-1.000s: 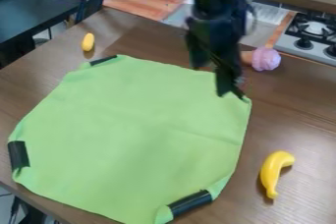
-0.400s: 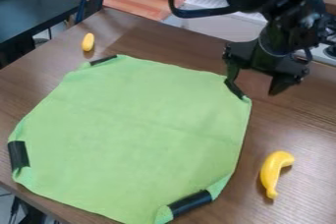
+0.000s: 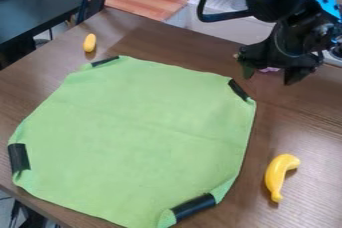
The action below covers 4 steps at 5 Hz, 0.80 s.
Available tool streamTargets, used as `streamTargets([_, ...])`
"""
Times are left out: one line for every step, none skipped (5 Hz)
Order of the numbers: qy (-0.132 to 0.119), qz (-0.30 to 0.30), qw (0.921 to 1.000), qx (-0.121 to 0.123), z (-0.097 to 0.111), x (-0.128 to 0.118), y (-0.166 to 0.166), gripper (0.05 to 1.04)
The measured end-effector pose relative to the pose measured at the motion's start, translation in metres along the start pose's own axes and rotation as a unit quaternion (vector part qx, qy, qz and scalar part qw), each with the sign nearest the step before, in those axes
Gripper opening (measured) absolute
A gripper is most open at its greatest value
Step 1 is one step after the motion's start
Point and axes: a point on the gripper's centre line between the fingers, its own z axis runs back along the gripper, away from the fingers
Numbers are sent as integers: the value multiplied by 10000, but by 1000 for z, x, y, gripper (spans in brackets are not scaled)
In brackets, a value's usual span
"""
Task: Fold the cloth from top right to bottom left
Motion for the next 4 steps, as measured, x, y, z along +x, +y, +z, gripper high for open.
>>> streamTargets([149, 408, 9990, 114, -13, -1, 10, 1001])
streamTargets([86, 528, 9984, 173, -16, 0, 12, 1001])
streamTargets([104, 512, 9983, 260, -24, -7, 15, 1001])
streamTargets([103, 527, 9981, 292, -28, -10, 19, 1001])
